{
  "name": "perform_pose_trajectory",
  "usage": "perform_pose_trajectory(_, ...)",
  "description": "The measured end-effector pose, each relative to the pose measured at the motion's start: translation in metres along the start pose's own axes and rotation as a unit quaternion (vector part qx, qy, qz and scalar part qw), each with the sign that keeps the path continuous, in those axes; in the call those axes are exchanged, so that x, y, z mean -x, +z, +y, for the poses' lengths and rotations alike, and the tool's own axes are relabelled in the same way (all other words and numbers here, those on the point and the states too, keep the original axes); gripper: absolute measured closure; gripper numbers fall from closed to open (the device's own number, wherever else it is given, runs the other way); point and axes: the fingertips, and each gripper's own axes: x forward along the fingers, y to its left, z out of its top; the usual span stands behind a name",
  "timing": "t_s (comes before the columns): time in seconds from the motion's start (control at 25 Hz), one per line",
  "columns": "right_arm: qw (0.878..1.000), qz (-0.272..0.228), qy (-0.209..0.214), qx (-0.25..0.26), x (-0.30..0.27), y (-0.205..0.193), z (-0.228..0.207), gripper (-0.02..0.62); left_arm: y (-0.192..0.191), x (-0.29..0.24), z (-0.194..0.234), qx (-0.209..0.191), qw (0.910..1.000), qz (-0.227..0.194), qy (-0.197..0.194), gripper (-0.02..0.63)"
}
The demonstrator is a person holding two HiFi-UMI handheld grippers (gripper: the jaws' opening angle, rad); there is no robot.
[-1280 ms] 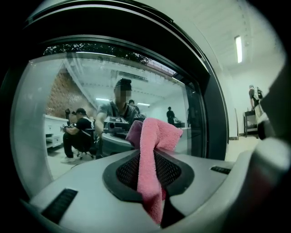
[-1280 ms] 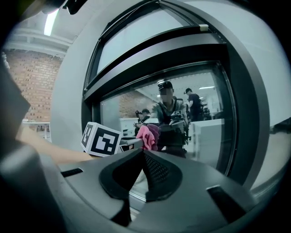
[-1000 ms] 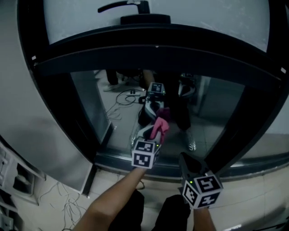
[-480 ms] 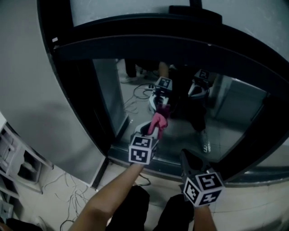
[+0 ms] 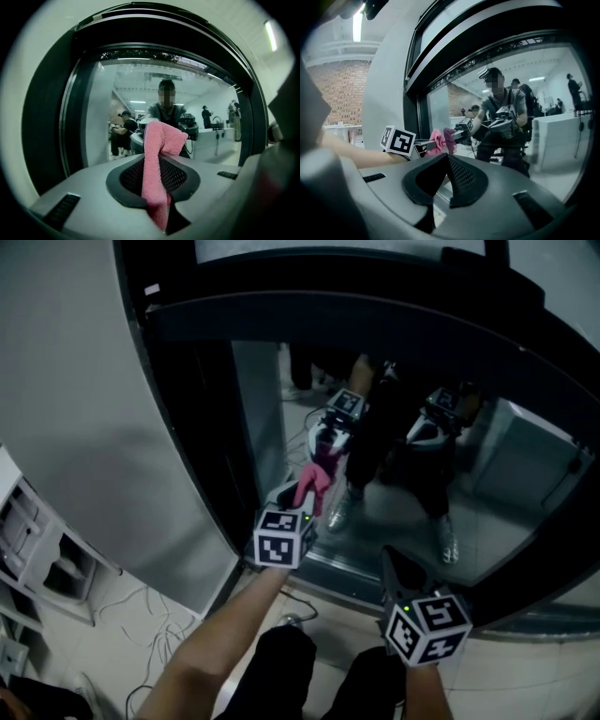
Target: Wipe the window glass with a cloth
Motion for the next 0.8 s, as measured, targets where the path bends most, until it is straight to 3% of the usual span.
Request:
perform_pose_trajectory(0.32,1.000,0.009,0.026,-0.004,-0.023,-0.009,0.019,0.589,-0.002,0.013,0.061,0.003,0.9988,0.000,0.049,0.545)
perform_pose_trajectory(0.6,0.998,0.039,0.038,-0.013,-0.057,-0.029,0.044,0.589,-0.017,0.024,0.141,0.030,0.9947,0.004,0.098,0.546)
perform_pose_trajectory(0.8,0.998,0.046,0.039,-0.014,-0.057,-0.036,0.035,0.589,-0.016,0.025,0.161,0.034,0.9899,0.000,0.137,0.545)
